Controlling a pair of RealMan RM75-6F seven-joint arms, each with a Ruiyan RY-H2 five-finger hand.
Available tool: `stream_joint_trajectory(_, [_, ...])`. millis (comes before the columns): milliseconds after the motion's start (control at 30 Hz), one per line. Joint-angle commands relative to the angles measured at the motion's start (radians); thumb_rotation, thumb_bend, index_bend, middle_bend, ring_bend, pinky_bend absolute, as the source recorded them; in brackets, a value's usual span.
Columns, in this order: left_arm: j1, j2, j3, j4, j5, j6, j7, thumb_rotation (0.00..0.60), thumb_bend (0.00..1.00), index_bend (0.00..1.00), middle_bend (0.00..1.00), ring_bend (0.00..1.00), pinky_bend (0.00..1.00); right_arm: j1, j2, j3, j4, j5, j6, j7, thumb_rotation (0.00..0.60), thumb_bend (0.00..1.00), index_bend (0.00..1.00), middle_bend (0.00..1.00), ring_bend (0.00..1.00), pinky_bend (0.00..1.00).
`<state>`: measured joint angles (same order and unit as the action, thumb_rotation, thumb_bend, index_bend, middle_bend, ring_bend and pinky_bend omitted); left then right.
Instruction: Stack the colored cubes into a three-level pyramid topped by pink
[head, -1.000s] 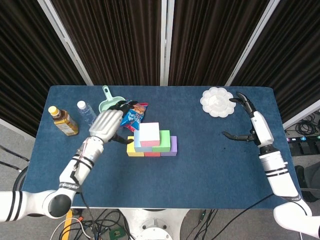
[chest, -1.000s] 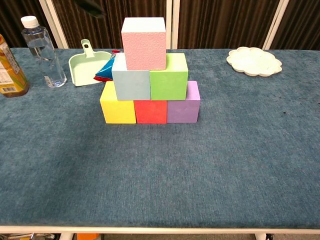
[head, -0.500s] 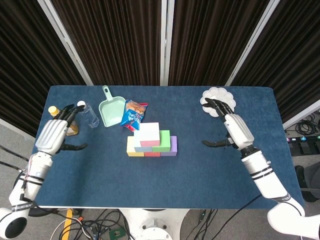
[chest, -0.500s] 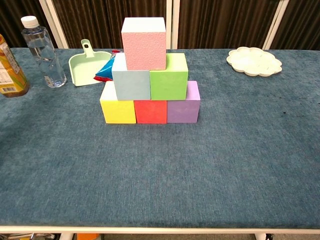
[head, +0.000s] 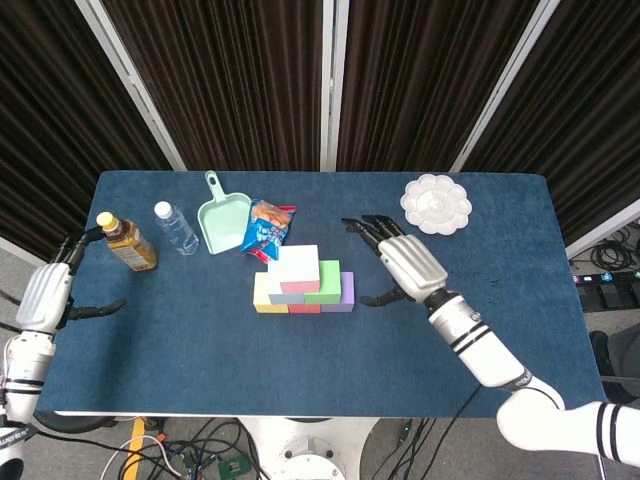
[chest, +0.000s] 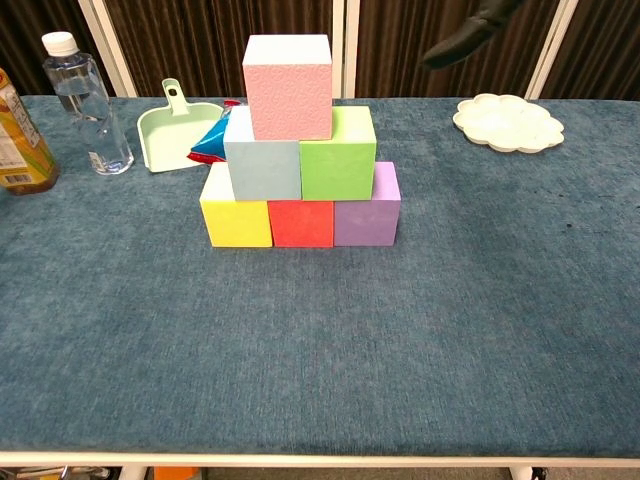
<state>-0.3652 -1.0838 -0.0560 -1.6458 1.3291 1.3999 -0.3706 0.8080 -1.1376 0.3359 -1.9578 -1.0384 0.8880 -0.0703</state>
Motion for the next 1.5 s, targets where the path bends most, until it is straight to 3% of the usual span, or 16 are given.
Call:
stream_joint_trajectory(33, [0.025, -0.02, -0.006, 0.041, 0.007, 0.004, -0.041, 0.6, 0.06, 0.08, 0.13, 0.03, 0.16, 0.057, -0.061, 0.005, 0.027, 0.067, -0.006, -0.056, 0.6, 0.0, 0.0, 0.17, 0.0, 0.0])
stream_joint_trajectory(233, [0.044, -0.036, -0.011, 0.095, 0.018, -0.019, -0.086, 0.6, 0.06, 0.08, 0.13, 0.03, 0.16, 0.111, -0.14, 0.009, 0.084, 0.122, 0.0, -0.079, 0.6, 0.0, 0.0, 0.21, 0.0, 0.0])
stream_joint_trajectory(833, [0.084, -0.078, -0.046, 0.179, 0.024, -0.036, -0.135, 0.6, 0.06, 0.08, 0.13, 0.03, 0.16, 0.168, -0.241, 0.013, 0.175, 0.142, 0.007, -0.067, 0.6, 0.01, 0.0, 0.24, 0.0, 0.0])
stream_joint_trajectory(1500, [0.093, -0.1, -0.061, 0.208, 0.035, -0.082, -0.138, 0.6, 0.06, 0.08, 0.13, 0.03, 0.16, 0.199, -0.295, 0.016, 0.24, 0.169, 0.007, -0.064, 0.6, 0.15, 0.0, 0.39, 0.0, 0.0])
